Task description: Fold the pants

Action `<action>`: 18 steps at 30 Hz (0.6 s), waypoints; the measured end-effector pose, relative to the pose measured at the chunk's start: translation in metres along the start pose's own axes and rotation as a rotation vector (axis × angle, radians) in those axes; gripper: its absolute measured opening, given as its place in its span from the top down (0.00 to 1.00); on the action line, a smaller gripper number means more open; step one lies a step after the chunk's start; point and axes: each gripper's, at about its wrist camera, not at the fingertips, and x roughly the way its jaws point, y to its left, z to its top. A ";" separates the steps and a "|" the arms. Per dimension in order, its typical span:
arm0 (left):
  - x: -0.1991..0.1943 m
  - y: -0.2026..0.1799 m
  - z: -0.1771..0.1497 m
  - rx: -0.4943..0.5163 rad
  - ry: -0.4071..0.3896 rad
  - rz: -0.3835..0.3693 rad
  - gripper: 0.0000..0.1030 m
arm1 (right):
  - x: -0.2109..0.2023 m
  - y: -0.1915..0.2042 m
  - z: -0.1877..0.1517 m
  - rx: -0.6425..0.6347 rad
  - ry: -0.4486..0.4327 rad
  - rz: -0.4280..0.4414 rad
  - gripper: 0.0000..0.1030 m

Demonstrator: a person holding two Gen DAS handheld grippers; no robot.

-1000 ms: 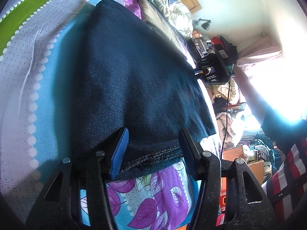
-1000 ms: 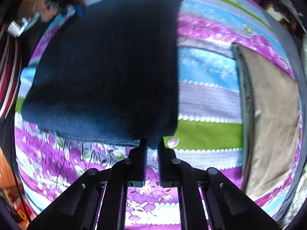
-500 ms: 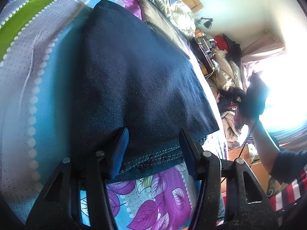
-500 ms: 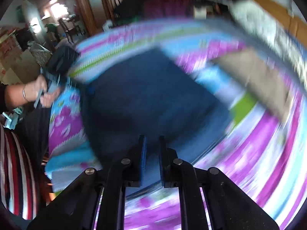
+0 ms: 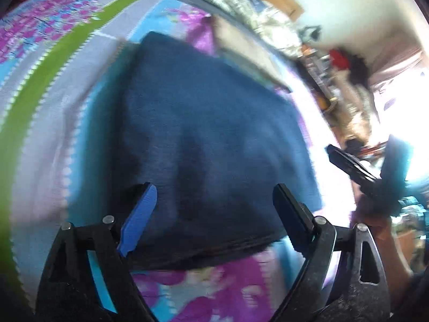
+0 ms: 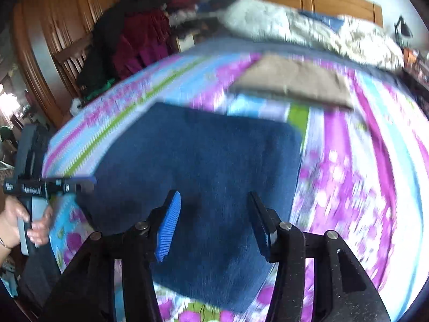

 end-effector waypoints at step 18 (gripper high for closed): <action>-0.117 -0.107 -0.049 0.212 -0.357 0.624 0.00 | -0.131 0.115 -0.067 0.047 -0.249 -0.269 0.00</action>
